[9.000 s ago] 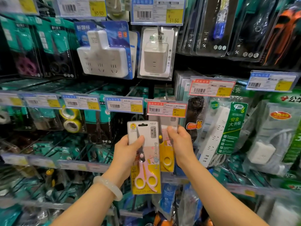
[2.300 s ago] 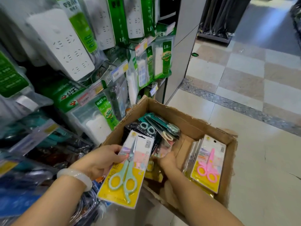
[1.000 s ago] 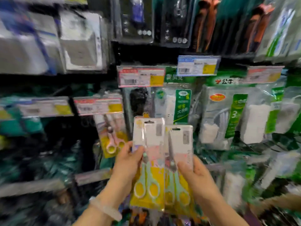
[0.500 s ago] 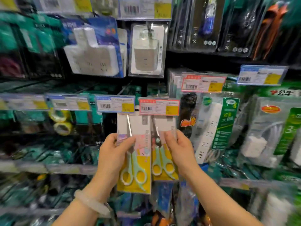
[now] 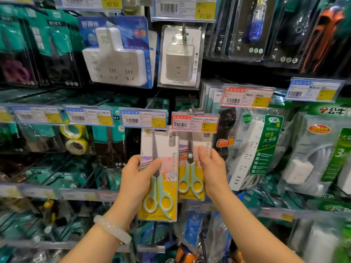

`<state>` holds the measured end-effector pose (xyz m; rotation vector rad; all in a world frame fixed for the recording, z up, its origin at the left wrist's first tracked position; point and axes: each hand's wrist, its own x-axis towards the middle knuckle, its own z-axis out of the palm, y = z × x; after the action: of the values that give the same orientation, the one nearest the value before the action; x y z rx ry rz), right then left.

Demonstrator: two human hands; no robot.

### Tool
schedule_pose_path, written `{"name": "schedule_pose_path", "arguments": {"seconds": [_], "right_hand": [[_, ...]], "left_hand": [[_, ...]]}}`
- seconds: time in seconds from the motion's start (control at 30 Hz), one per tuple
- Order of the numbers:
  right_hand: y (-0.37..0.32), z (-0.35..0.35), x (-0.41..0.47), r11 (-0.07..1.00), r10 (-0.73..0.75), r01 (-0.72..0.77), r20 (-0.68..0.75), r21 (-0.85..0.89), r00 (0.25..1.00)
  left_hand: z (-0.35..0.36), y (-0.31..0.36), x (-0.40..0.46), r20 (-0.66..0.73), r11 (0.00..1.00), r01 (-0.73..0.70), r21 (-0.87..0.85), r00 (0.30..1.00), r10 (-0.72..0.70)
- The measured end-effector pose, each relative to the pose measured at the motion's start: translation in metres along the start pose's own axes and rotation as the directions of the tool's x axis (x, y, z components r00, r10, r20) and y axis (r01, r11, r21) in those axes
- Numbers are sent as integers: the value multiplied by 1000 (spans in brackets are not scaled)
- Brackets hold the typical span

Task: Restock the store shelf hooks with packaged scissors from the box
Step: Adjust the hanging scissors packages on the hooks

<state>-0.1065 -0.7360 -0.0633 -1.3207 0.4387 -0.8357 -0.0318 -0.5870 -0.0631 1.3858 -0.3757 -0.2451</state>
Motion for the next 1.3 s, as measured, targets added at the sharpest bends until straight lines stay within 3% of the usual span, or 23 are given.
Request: {"name": "schedule_pose_path", "arguments": {"seconds": [0.23,0.77,1.17,1.3], "right_hand": [[-1,4,8,987,-14,16,11,-158,1000],[-5,-6,11,952,-48,44,-5,-304,999],[-9,-6,11,979,-9,-1,-46,-204,999],[-8,-3,10,968,0,0,0,-252,1000]], "left_hand": [[-6,-1,-1,14,1000,11,13,1000,-11],[-11,-1,-4,30,998,41,-53,999,-40],[-11,-3,-2,21,996,59,-70,998,-57],[-10,-5,-2,22,994,65,-90,998,-63]]}}
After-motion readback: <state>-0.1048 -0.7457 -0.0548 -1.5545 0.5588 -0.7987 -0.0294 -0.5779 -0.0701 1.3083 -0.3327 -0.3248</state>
